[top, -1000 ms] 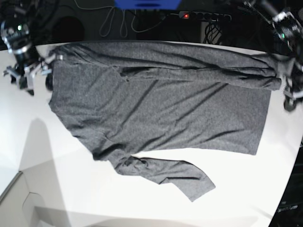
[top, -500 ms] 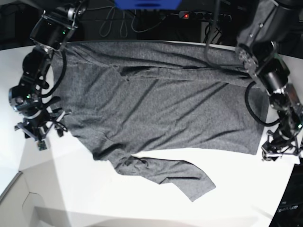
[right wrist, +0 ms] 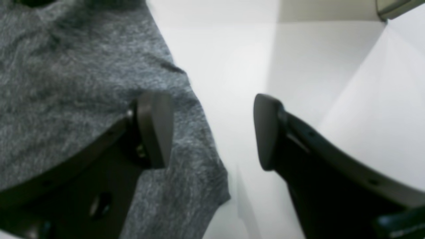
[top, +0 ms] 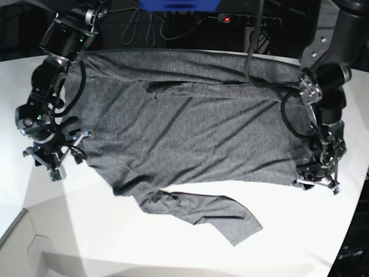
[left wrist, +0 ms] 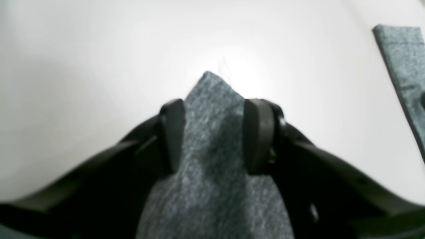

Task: Layout the t-shirt on the table in an organized manner, then fold the t-shirt properly
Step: 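Move both grippers down along the shirt sides toward the hem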

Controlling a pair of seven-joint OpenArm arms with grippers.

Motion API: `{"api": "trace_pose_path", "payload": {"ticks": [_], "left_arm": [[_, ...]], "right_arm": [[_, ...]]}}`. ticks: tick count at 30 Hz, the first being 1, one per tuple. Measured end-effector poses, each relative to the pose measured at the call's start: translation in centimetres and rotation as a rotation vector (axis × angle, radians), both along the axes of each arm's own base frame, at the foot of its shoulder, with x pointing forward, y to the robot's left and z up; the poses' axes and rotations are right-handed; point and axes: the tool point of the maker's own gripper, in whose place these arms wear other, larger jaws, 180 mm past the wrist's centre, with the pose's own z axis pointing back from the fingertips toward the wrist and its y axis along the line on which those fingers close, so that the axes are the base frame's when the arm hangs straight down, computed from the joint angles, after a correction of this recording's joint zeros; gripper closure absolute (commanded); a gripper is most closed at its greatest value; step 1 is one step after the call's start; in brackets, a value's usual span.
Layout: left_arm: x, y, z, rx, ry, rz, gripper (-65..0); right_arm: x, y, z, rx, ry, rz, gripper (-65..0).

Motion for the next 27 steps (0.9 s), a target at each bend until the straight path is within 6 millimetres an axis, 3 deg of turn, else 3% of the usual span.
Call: {"api": "trace_pose_path", "payload": {"ticks": [9, 14, 22, 27], "left_arm": [[-0.8, -0.5, -0.9, 0.055, 0.001, -0.05, -28.0], [-1.5, -0.3, -1.6, 0.052, -0.017, -0.038, -27.6], [-2.0, 0.6, -2.0, 0.048, -0.003, -0.024, -10.8], [-2.1, 0.8, -2.0, 0.052, 0.001, -0.017, 0.0]], "right_arm": [[0.2, 0.2, 0.1, -0.004, 0.0, 0.009, -38.5], [1.7, 3.2, -1.9, 0.041, 0.054, 0.081, -38.5], [5.5, 6.3, -3.5, 0.122, 0.118, 0.15, -38.5], [7.6, 8.1, -3.9, 0.213, 0.069, 0.179, -38.5]]}}
